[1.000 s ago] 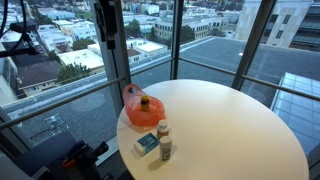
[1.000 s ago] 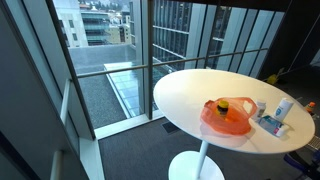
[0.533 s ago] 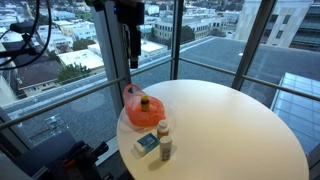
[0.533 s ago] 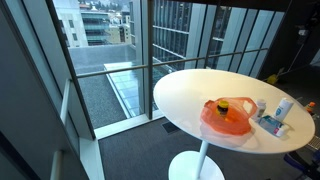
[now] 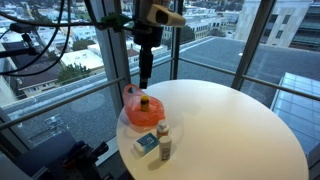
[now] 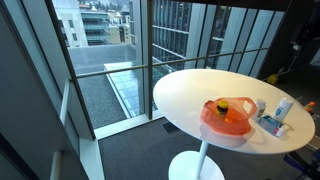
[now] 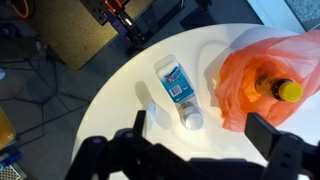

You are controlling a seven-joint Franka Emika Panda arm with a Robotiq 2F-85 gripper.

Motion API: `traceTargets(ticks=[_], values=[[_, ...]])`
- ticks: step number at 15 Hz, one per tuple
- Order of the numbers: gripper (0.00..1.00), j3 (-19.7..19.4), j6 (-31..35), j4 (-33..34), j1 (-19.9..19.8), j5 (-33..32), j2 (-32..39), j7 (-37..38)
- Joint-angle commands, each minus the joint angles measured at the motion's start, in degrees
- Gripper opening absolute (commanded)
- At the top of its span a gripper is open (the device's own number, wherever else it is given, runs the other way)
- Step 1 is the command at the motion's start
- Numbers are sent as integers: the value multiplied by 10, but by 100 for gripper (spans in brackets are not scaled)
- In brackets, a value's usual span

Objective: Put the white bottle in the orange plastic bag.

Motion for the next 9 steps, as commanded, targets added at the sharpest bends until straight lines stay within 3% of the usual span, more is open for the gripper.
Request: traceTargets(ticks=[1, 5, 9], values=[[100, -5, -1, 1, 6, -1, 0, 1], [100, -2, -1, 1, 9, -1, -1, 1], [100, -9, 64, -14, 2, -2, 9, 11]])
